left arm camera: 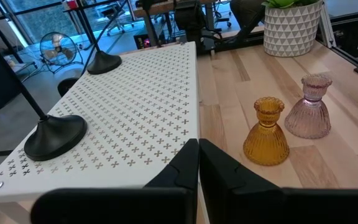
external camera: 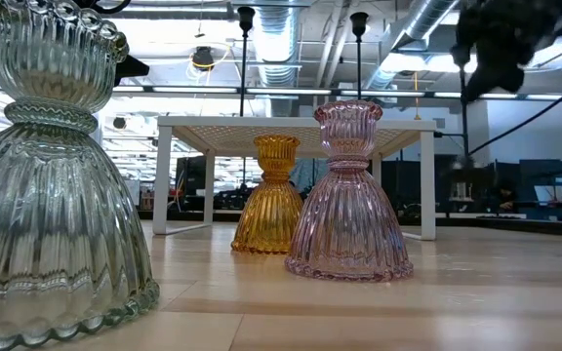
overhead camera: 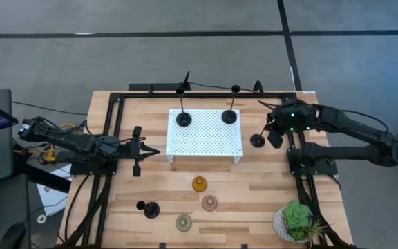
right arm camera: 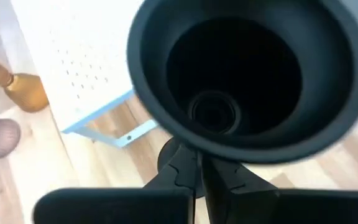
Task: Pick & Place candle stick holders
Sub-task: Align the black candle holder with the other black candle holder on the shelf
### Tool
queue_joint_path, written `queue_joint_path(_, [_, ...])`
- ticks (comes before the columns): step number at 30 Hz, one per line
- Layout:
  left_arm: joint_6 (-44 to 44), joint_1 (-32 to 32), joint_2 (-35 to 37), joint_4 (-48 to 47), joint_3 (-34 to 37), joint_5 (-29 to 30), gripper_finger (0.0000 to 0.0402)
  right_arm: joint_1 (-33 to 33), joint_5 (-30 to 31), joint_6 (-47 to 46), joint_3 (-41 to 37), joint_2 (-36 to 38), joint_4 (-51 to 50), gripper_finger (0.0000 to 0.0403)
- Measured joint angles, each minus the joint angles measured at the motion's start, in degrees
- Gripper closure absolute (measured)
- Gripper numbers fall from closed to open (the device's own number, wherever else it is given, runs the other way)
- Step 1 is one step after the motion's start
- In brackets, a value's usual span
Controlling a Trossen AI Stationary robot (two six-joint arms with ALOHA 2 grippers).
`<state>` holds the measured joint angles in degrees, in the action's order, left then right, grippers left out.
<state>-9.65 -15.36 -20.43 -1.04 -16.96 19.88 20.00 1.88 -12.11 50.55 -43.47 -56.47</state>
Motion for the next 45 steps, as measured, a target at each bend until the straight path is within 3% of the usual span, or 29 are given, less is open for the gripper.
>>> queue_joint_path(9, [0.0,0.01,0.0,0.0,-0.01,0.0,0.0389,-4.24,1.19,0.8,13.58,-6.34,-0.76,0.0403])
queue_joint_path(28, [0.02,-0.01,0.0,-0.02,0.01,0.0,0.0389,-12.2,1.11,6.18,28.03,-30.5,8.99,0.0401])
queue_joint_path(36, [0.02,0.0,0.0,-0.04,0.01,-0.01,0.0389,-10.4,5.67,7.4,28.29,-31.59,6.74,0.0402])
queue_joint_path(45, [0.02,0.01,0.0,-0.08,0.01,-0.02,0.0389,-8.92,10.48,6.36,28.34,-27.19,1.95,0.0402])
